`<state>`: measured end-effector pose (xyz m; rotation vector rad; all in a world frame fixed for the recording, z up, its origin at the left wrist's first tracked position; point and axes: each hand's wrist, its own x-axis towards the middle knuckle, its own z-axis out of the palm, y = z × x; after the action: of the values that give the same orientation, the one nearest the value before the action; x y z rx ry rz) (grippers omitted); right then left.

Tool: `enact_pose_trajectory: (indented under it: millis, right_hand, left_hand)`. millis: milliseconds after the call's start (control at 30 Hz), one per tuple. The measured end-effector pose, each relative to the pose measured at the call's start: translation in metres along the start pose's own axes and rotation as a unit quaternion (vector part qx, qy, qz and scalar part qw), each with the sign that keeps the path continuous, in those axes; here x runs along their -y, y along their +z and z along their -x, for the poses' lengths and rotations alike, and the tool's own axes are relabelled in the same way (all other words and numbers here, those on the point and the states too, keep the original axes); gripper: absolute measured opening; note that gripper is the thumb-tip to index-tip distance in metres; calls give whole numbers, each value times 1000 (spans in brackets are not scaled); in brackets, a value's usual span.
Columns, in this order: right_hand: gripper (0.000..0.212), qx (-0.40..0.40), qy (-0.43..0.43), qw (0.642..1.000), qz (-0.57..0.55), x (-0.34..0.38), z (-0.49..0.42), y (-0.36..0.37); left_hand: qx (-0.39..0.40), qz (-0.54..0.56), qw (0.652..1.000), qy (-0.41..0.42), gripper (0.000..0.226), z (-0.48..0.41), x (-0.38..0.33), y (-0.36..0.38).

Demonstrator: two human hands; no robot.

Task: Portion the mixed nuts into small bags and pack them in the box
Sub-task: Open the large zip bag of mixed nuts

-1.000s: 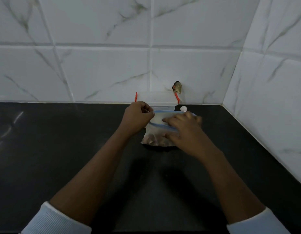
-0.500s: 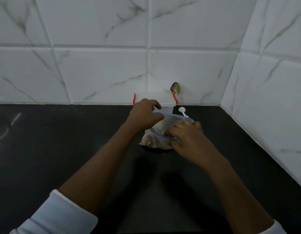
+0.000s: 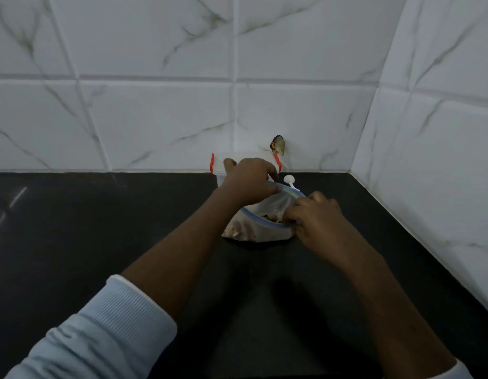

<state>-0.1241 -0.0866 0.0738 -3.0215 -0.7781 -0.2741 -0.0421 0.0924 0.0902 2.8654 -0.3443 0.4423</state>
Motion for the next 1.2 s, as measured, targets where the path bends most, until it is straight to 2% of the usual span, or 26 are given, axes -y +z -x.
enact_pose_trajectory:
  millis: [100,167,233,333,400,467,600,733,800,833,900,1000,1100,1167,1200]
  right_hand:
    - [30,34,-21,999,18,2,2,-3]
    - [31,28,-31,999,-30,-4,4,-3]
    - [29,-31,-26,986,-160,-14,4,-1]
    - [22,-130,80,950,-274,-27,-8,1]
    - [15,-161,165,929,-291,-33,-21,3]
    - [14,-141,215,915,-311,-35,-33,6]
    - [9,-72,237,871,-424,-35,-46,16]
    - [4,-74,238,831,-497,-28,-51,23]
    - [12,-80,244,788,-559,-23,-55,24]
    - [21,-79,250,757,-598,-21,-58,26]
    - [31,-67,262,676,-686,-21,-66,28]
    - [27,-39,288,528,-798,-23,-77,32]
    - [14,-23,321,395,-860,-27,-79,43]
    - [16,-38,334,340,-878,-33,-80,50]
    - [18,-50,341,324,-881,-36,-80,52]
  left_hand:
    - [-29,-14,999,-1,25,-8,-9,1]
    - [-33,6,999,-13,26,-10,-7,-1]
    - [-17,36,999,-33,35,-7,-1,-3]
    - [-45,124,987,-90,42,6,18,-7]
    - [-88,193,968,-135,32,20,28,-11]
    - [-95,228,953,-177,29,36,34,-14]
    - [-35,298,927,-224,40,54,40,-12]
    - [28,465,848,-255,15,57,34,-7]
    - [31,518,811,-271,14,55,27,-5]
    - [30,551,783,-287,23,53,25,-4]
    - [30,635,702,-321,37,45,25,3]
    - [54,720,586,-367,29,37,32,18]
    - [71,779,480,-396,15,38,50,30]
    - [51,809,428,-399,18,41,62,35]
    - [38,822,410,-394,20,43,67,37]
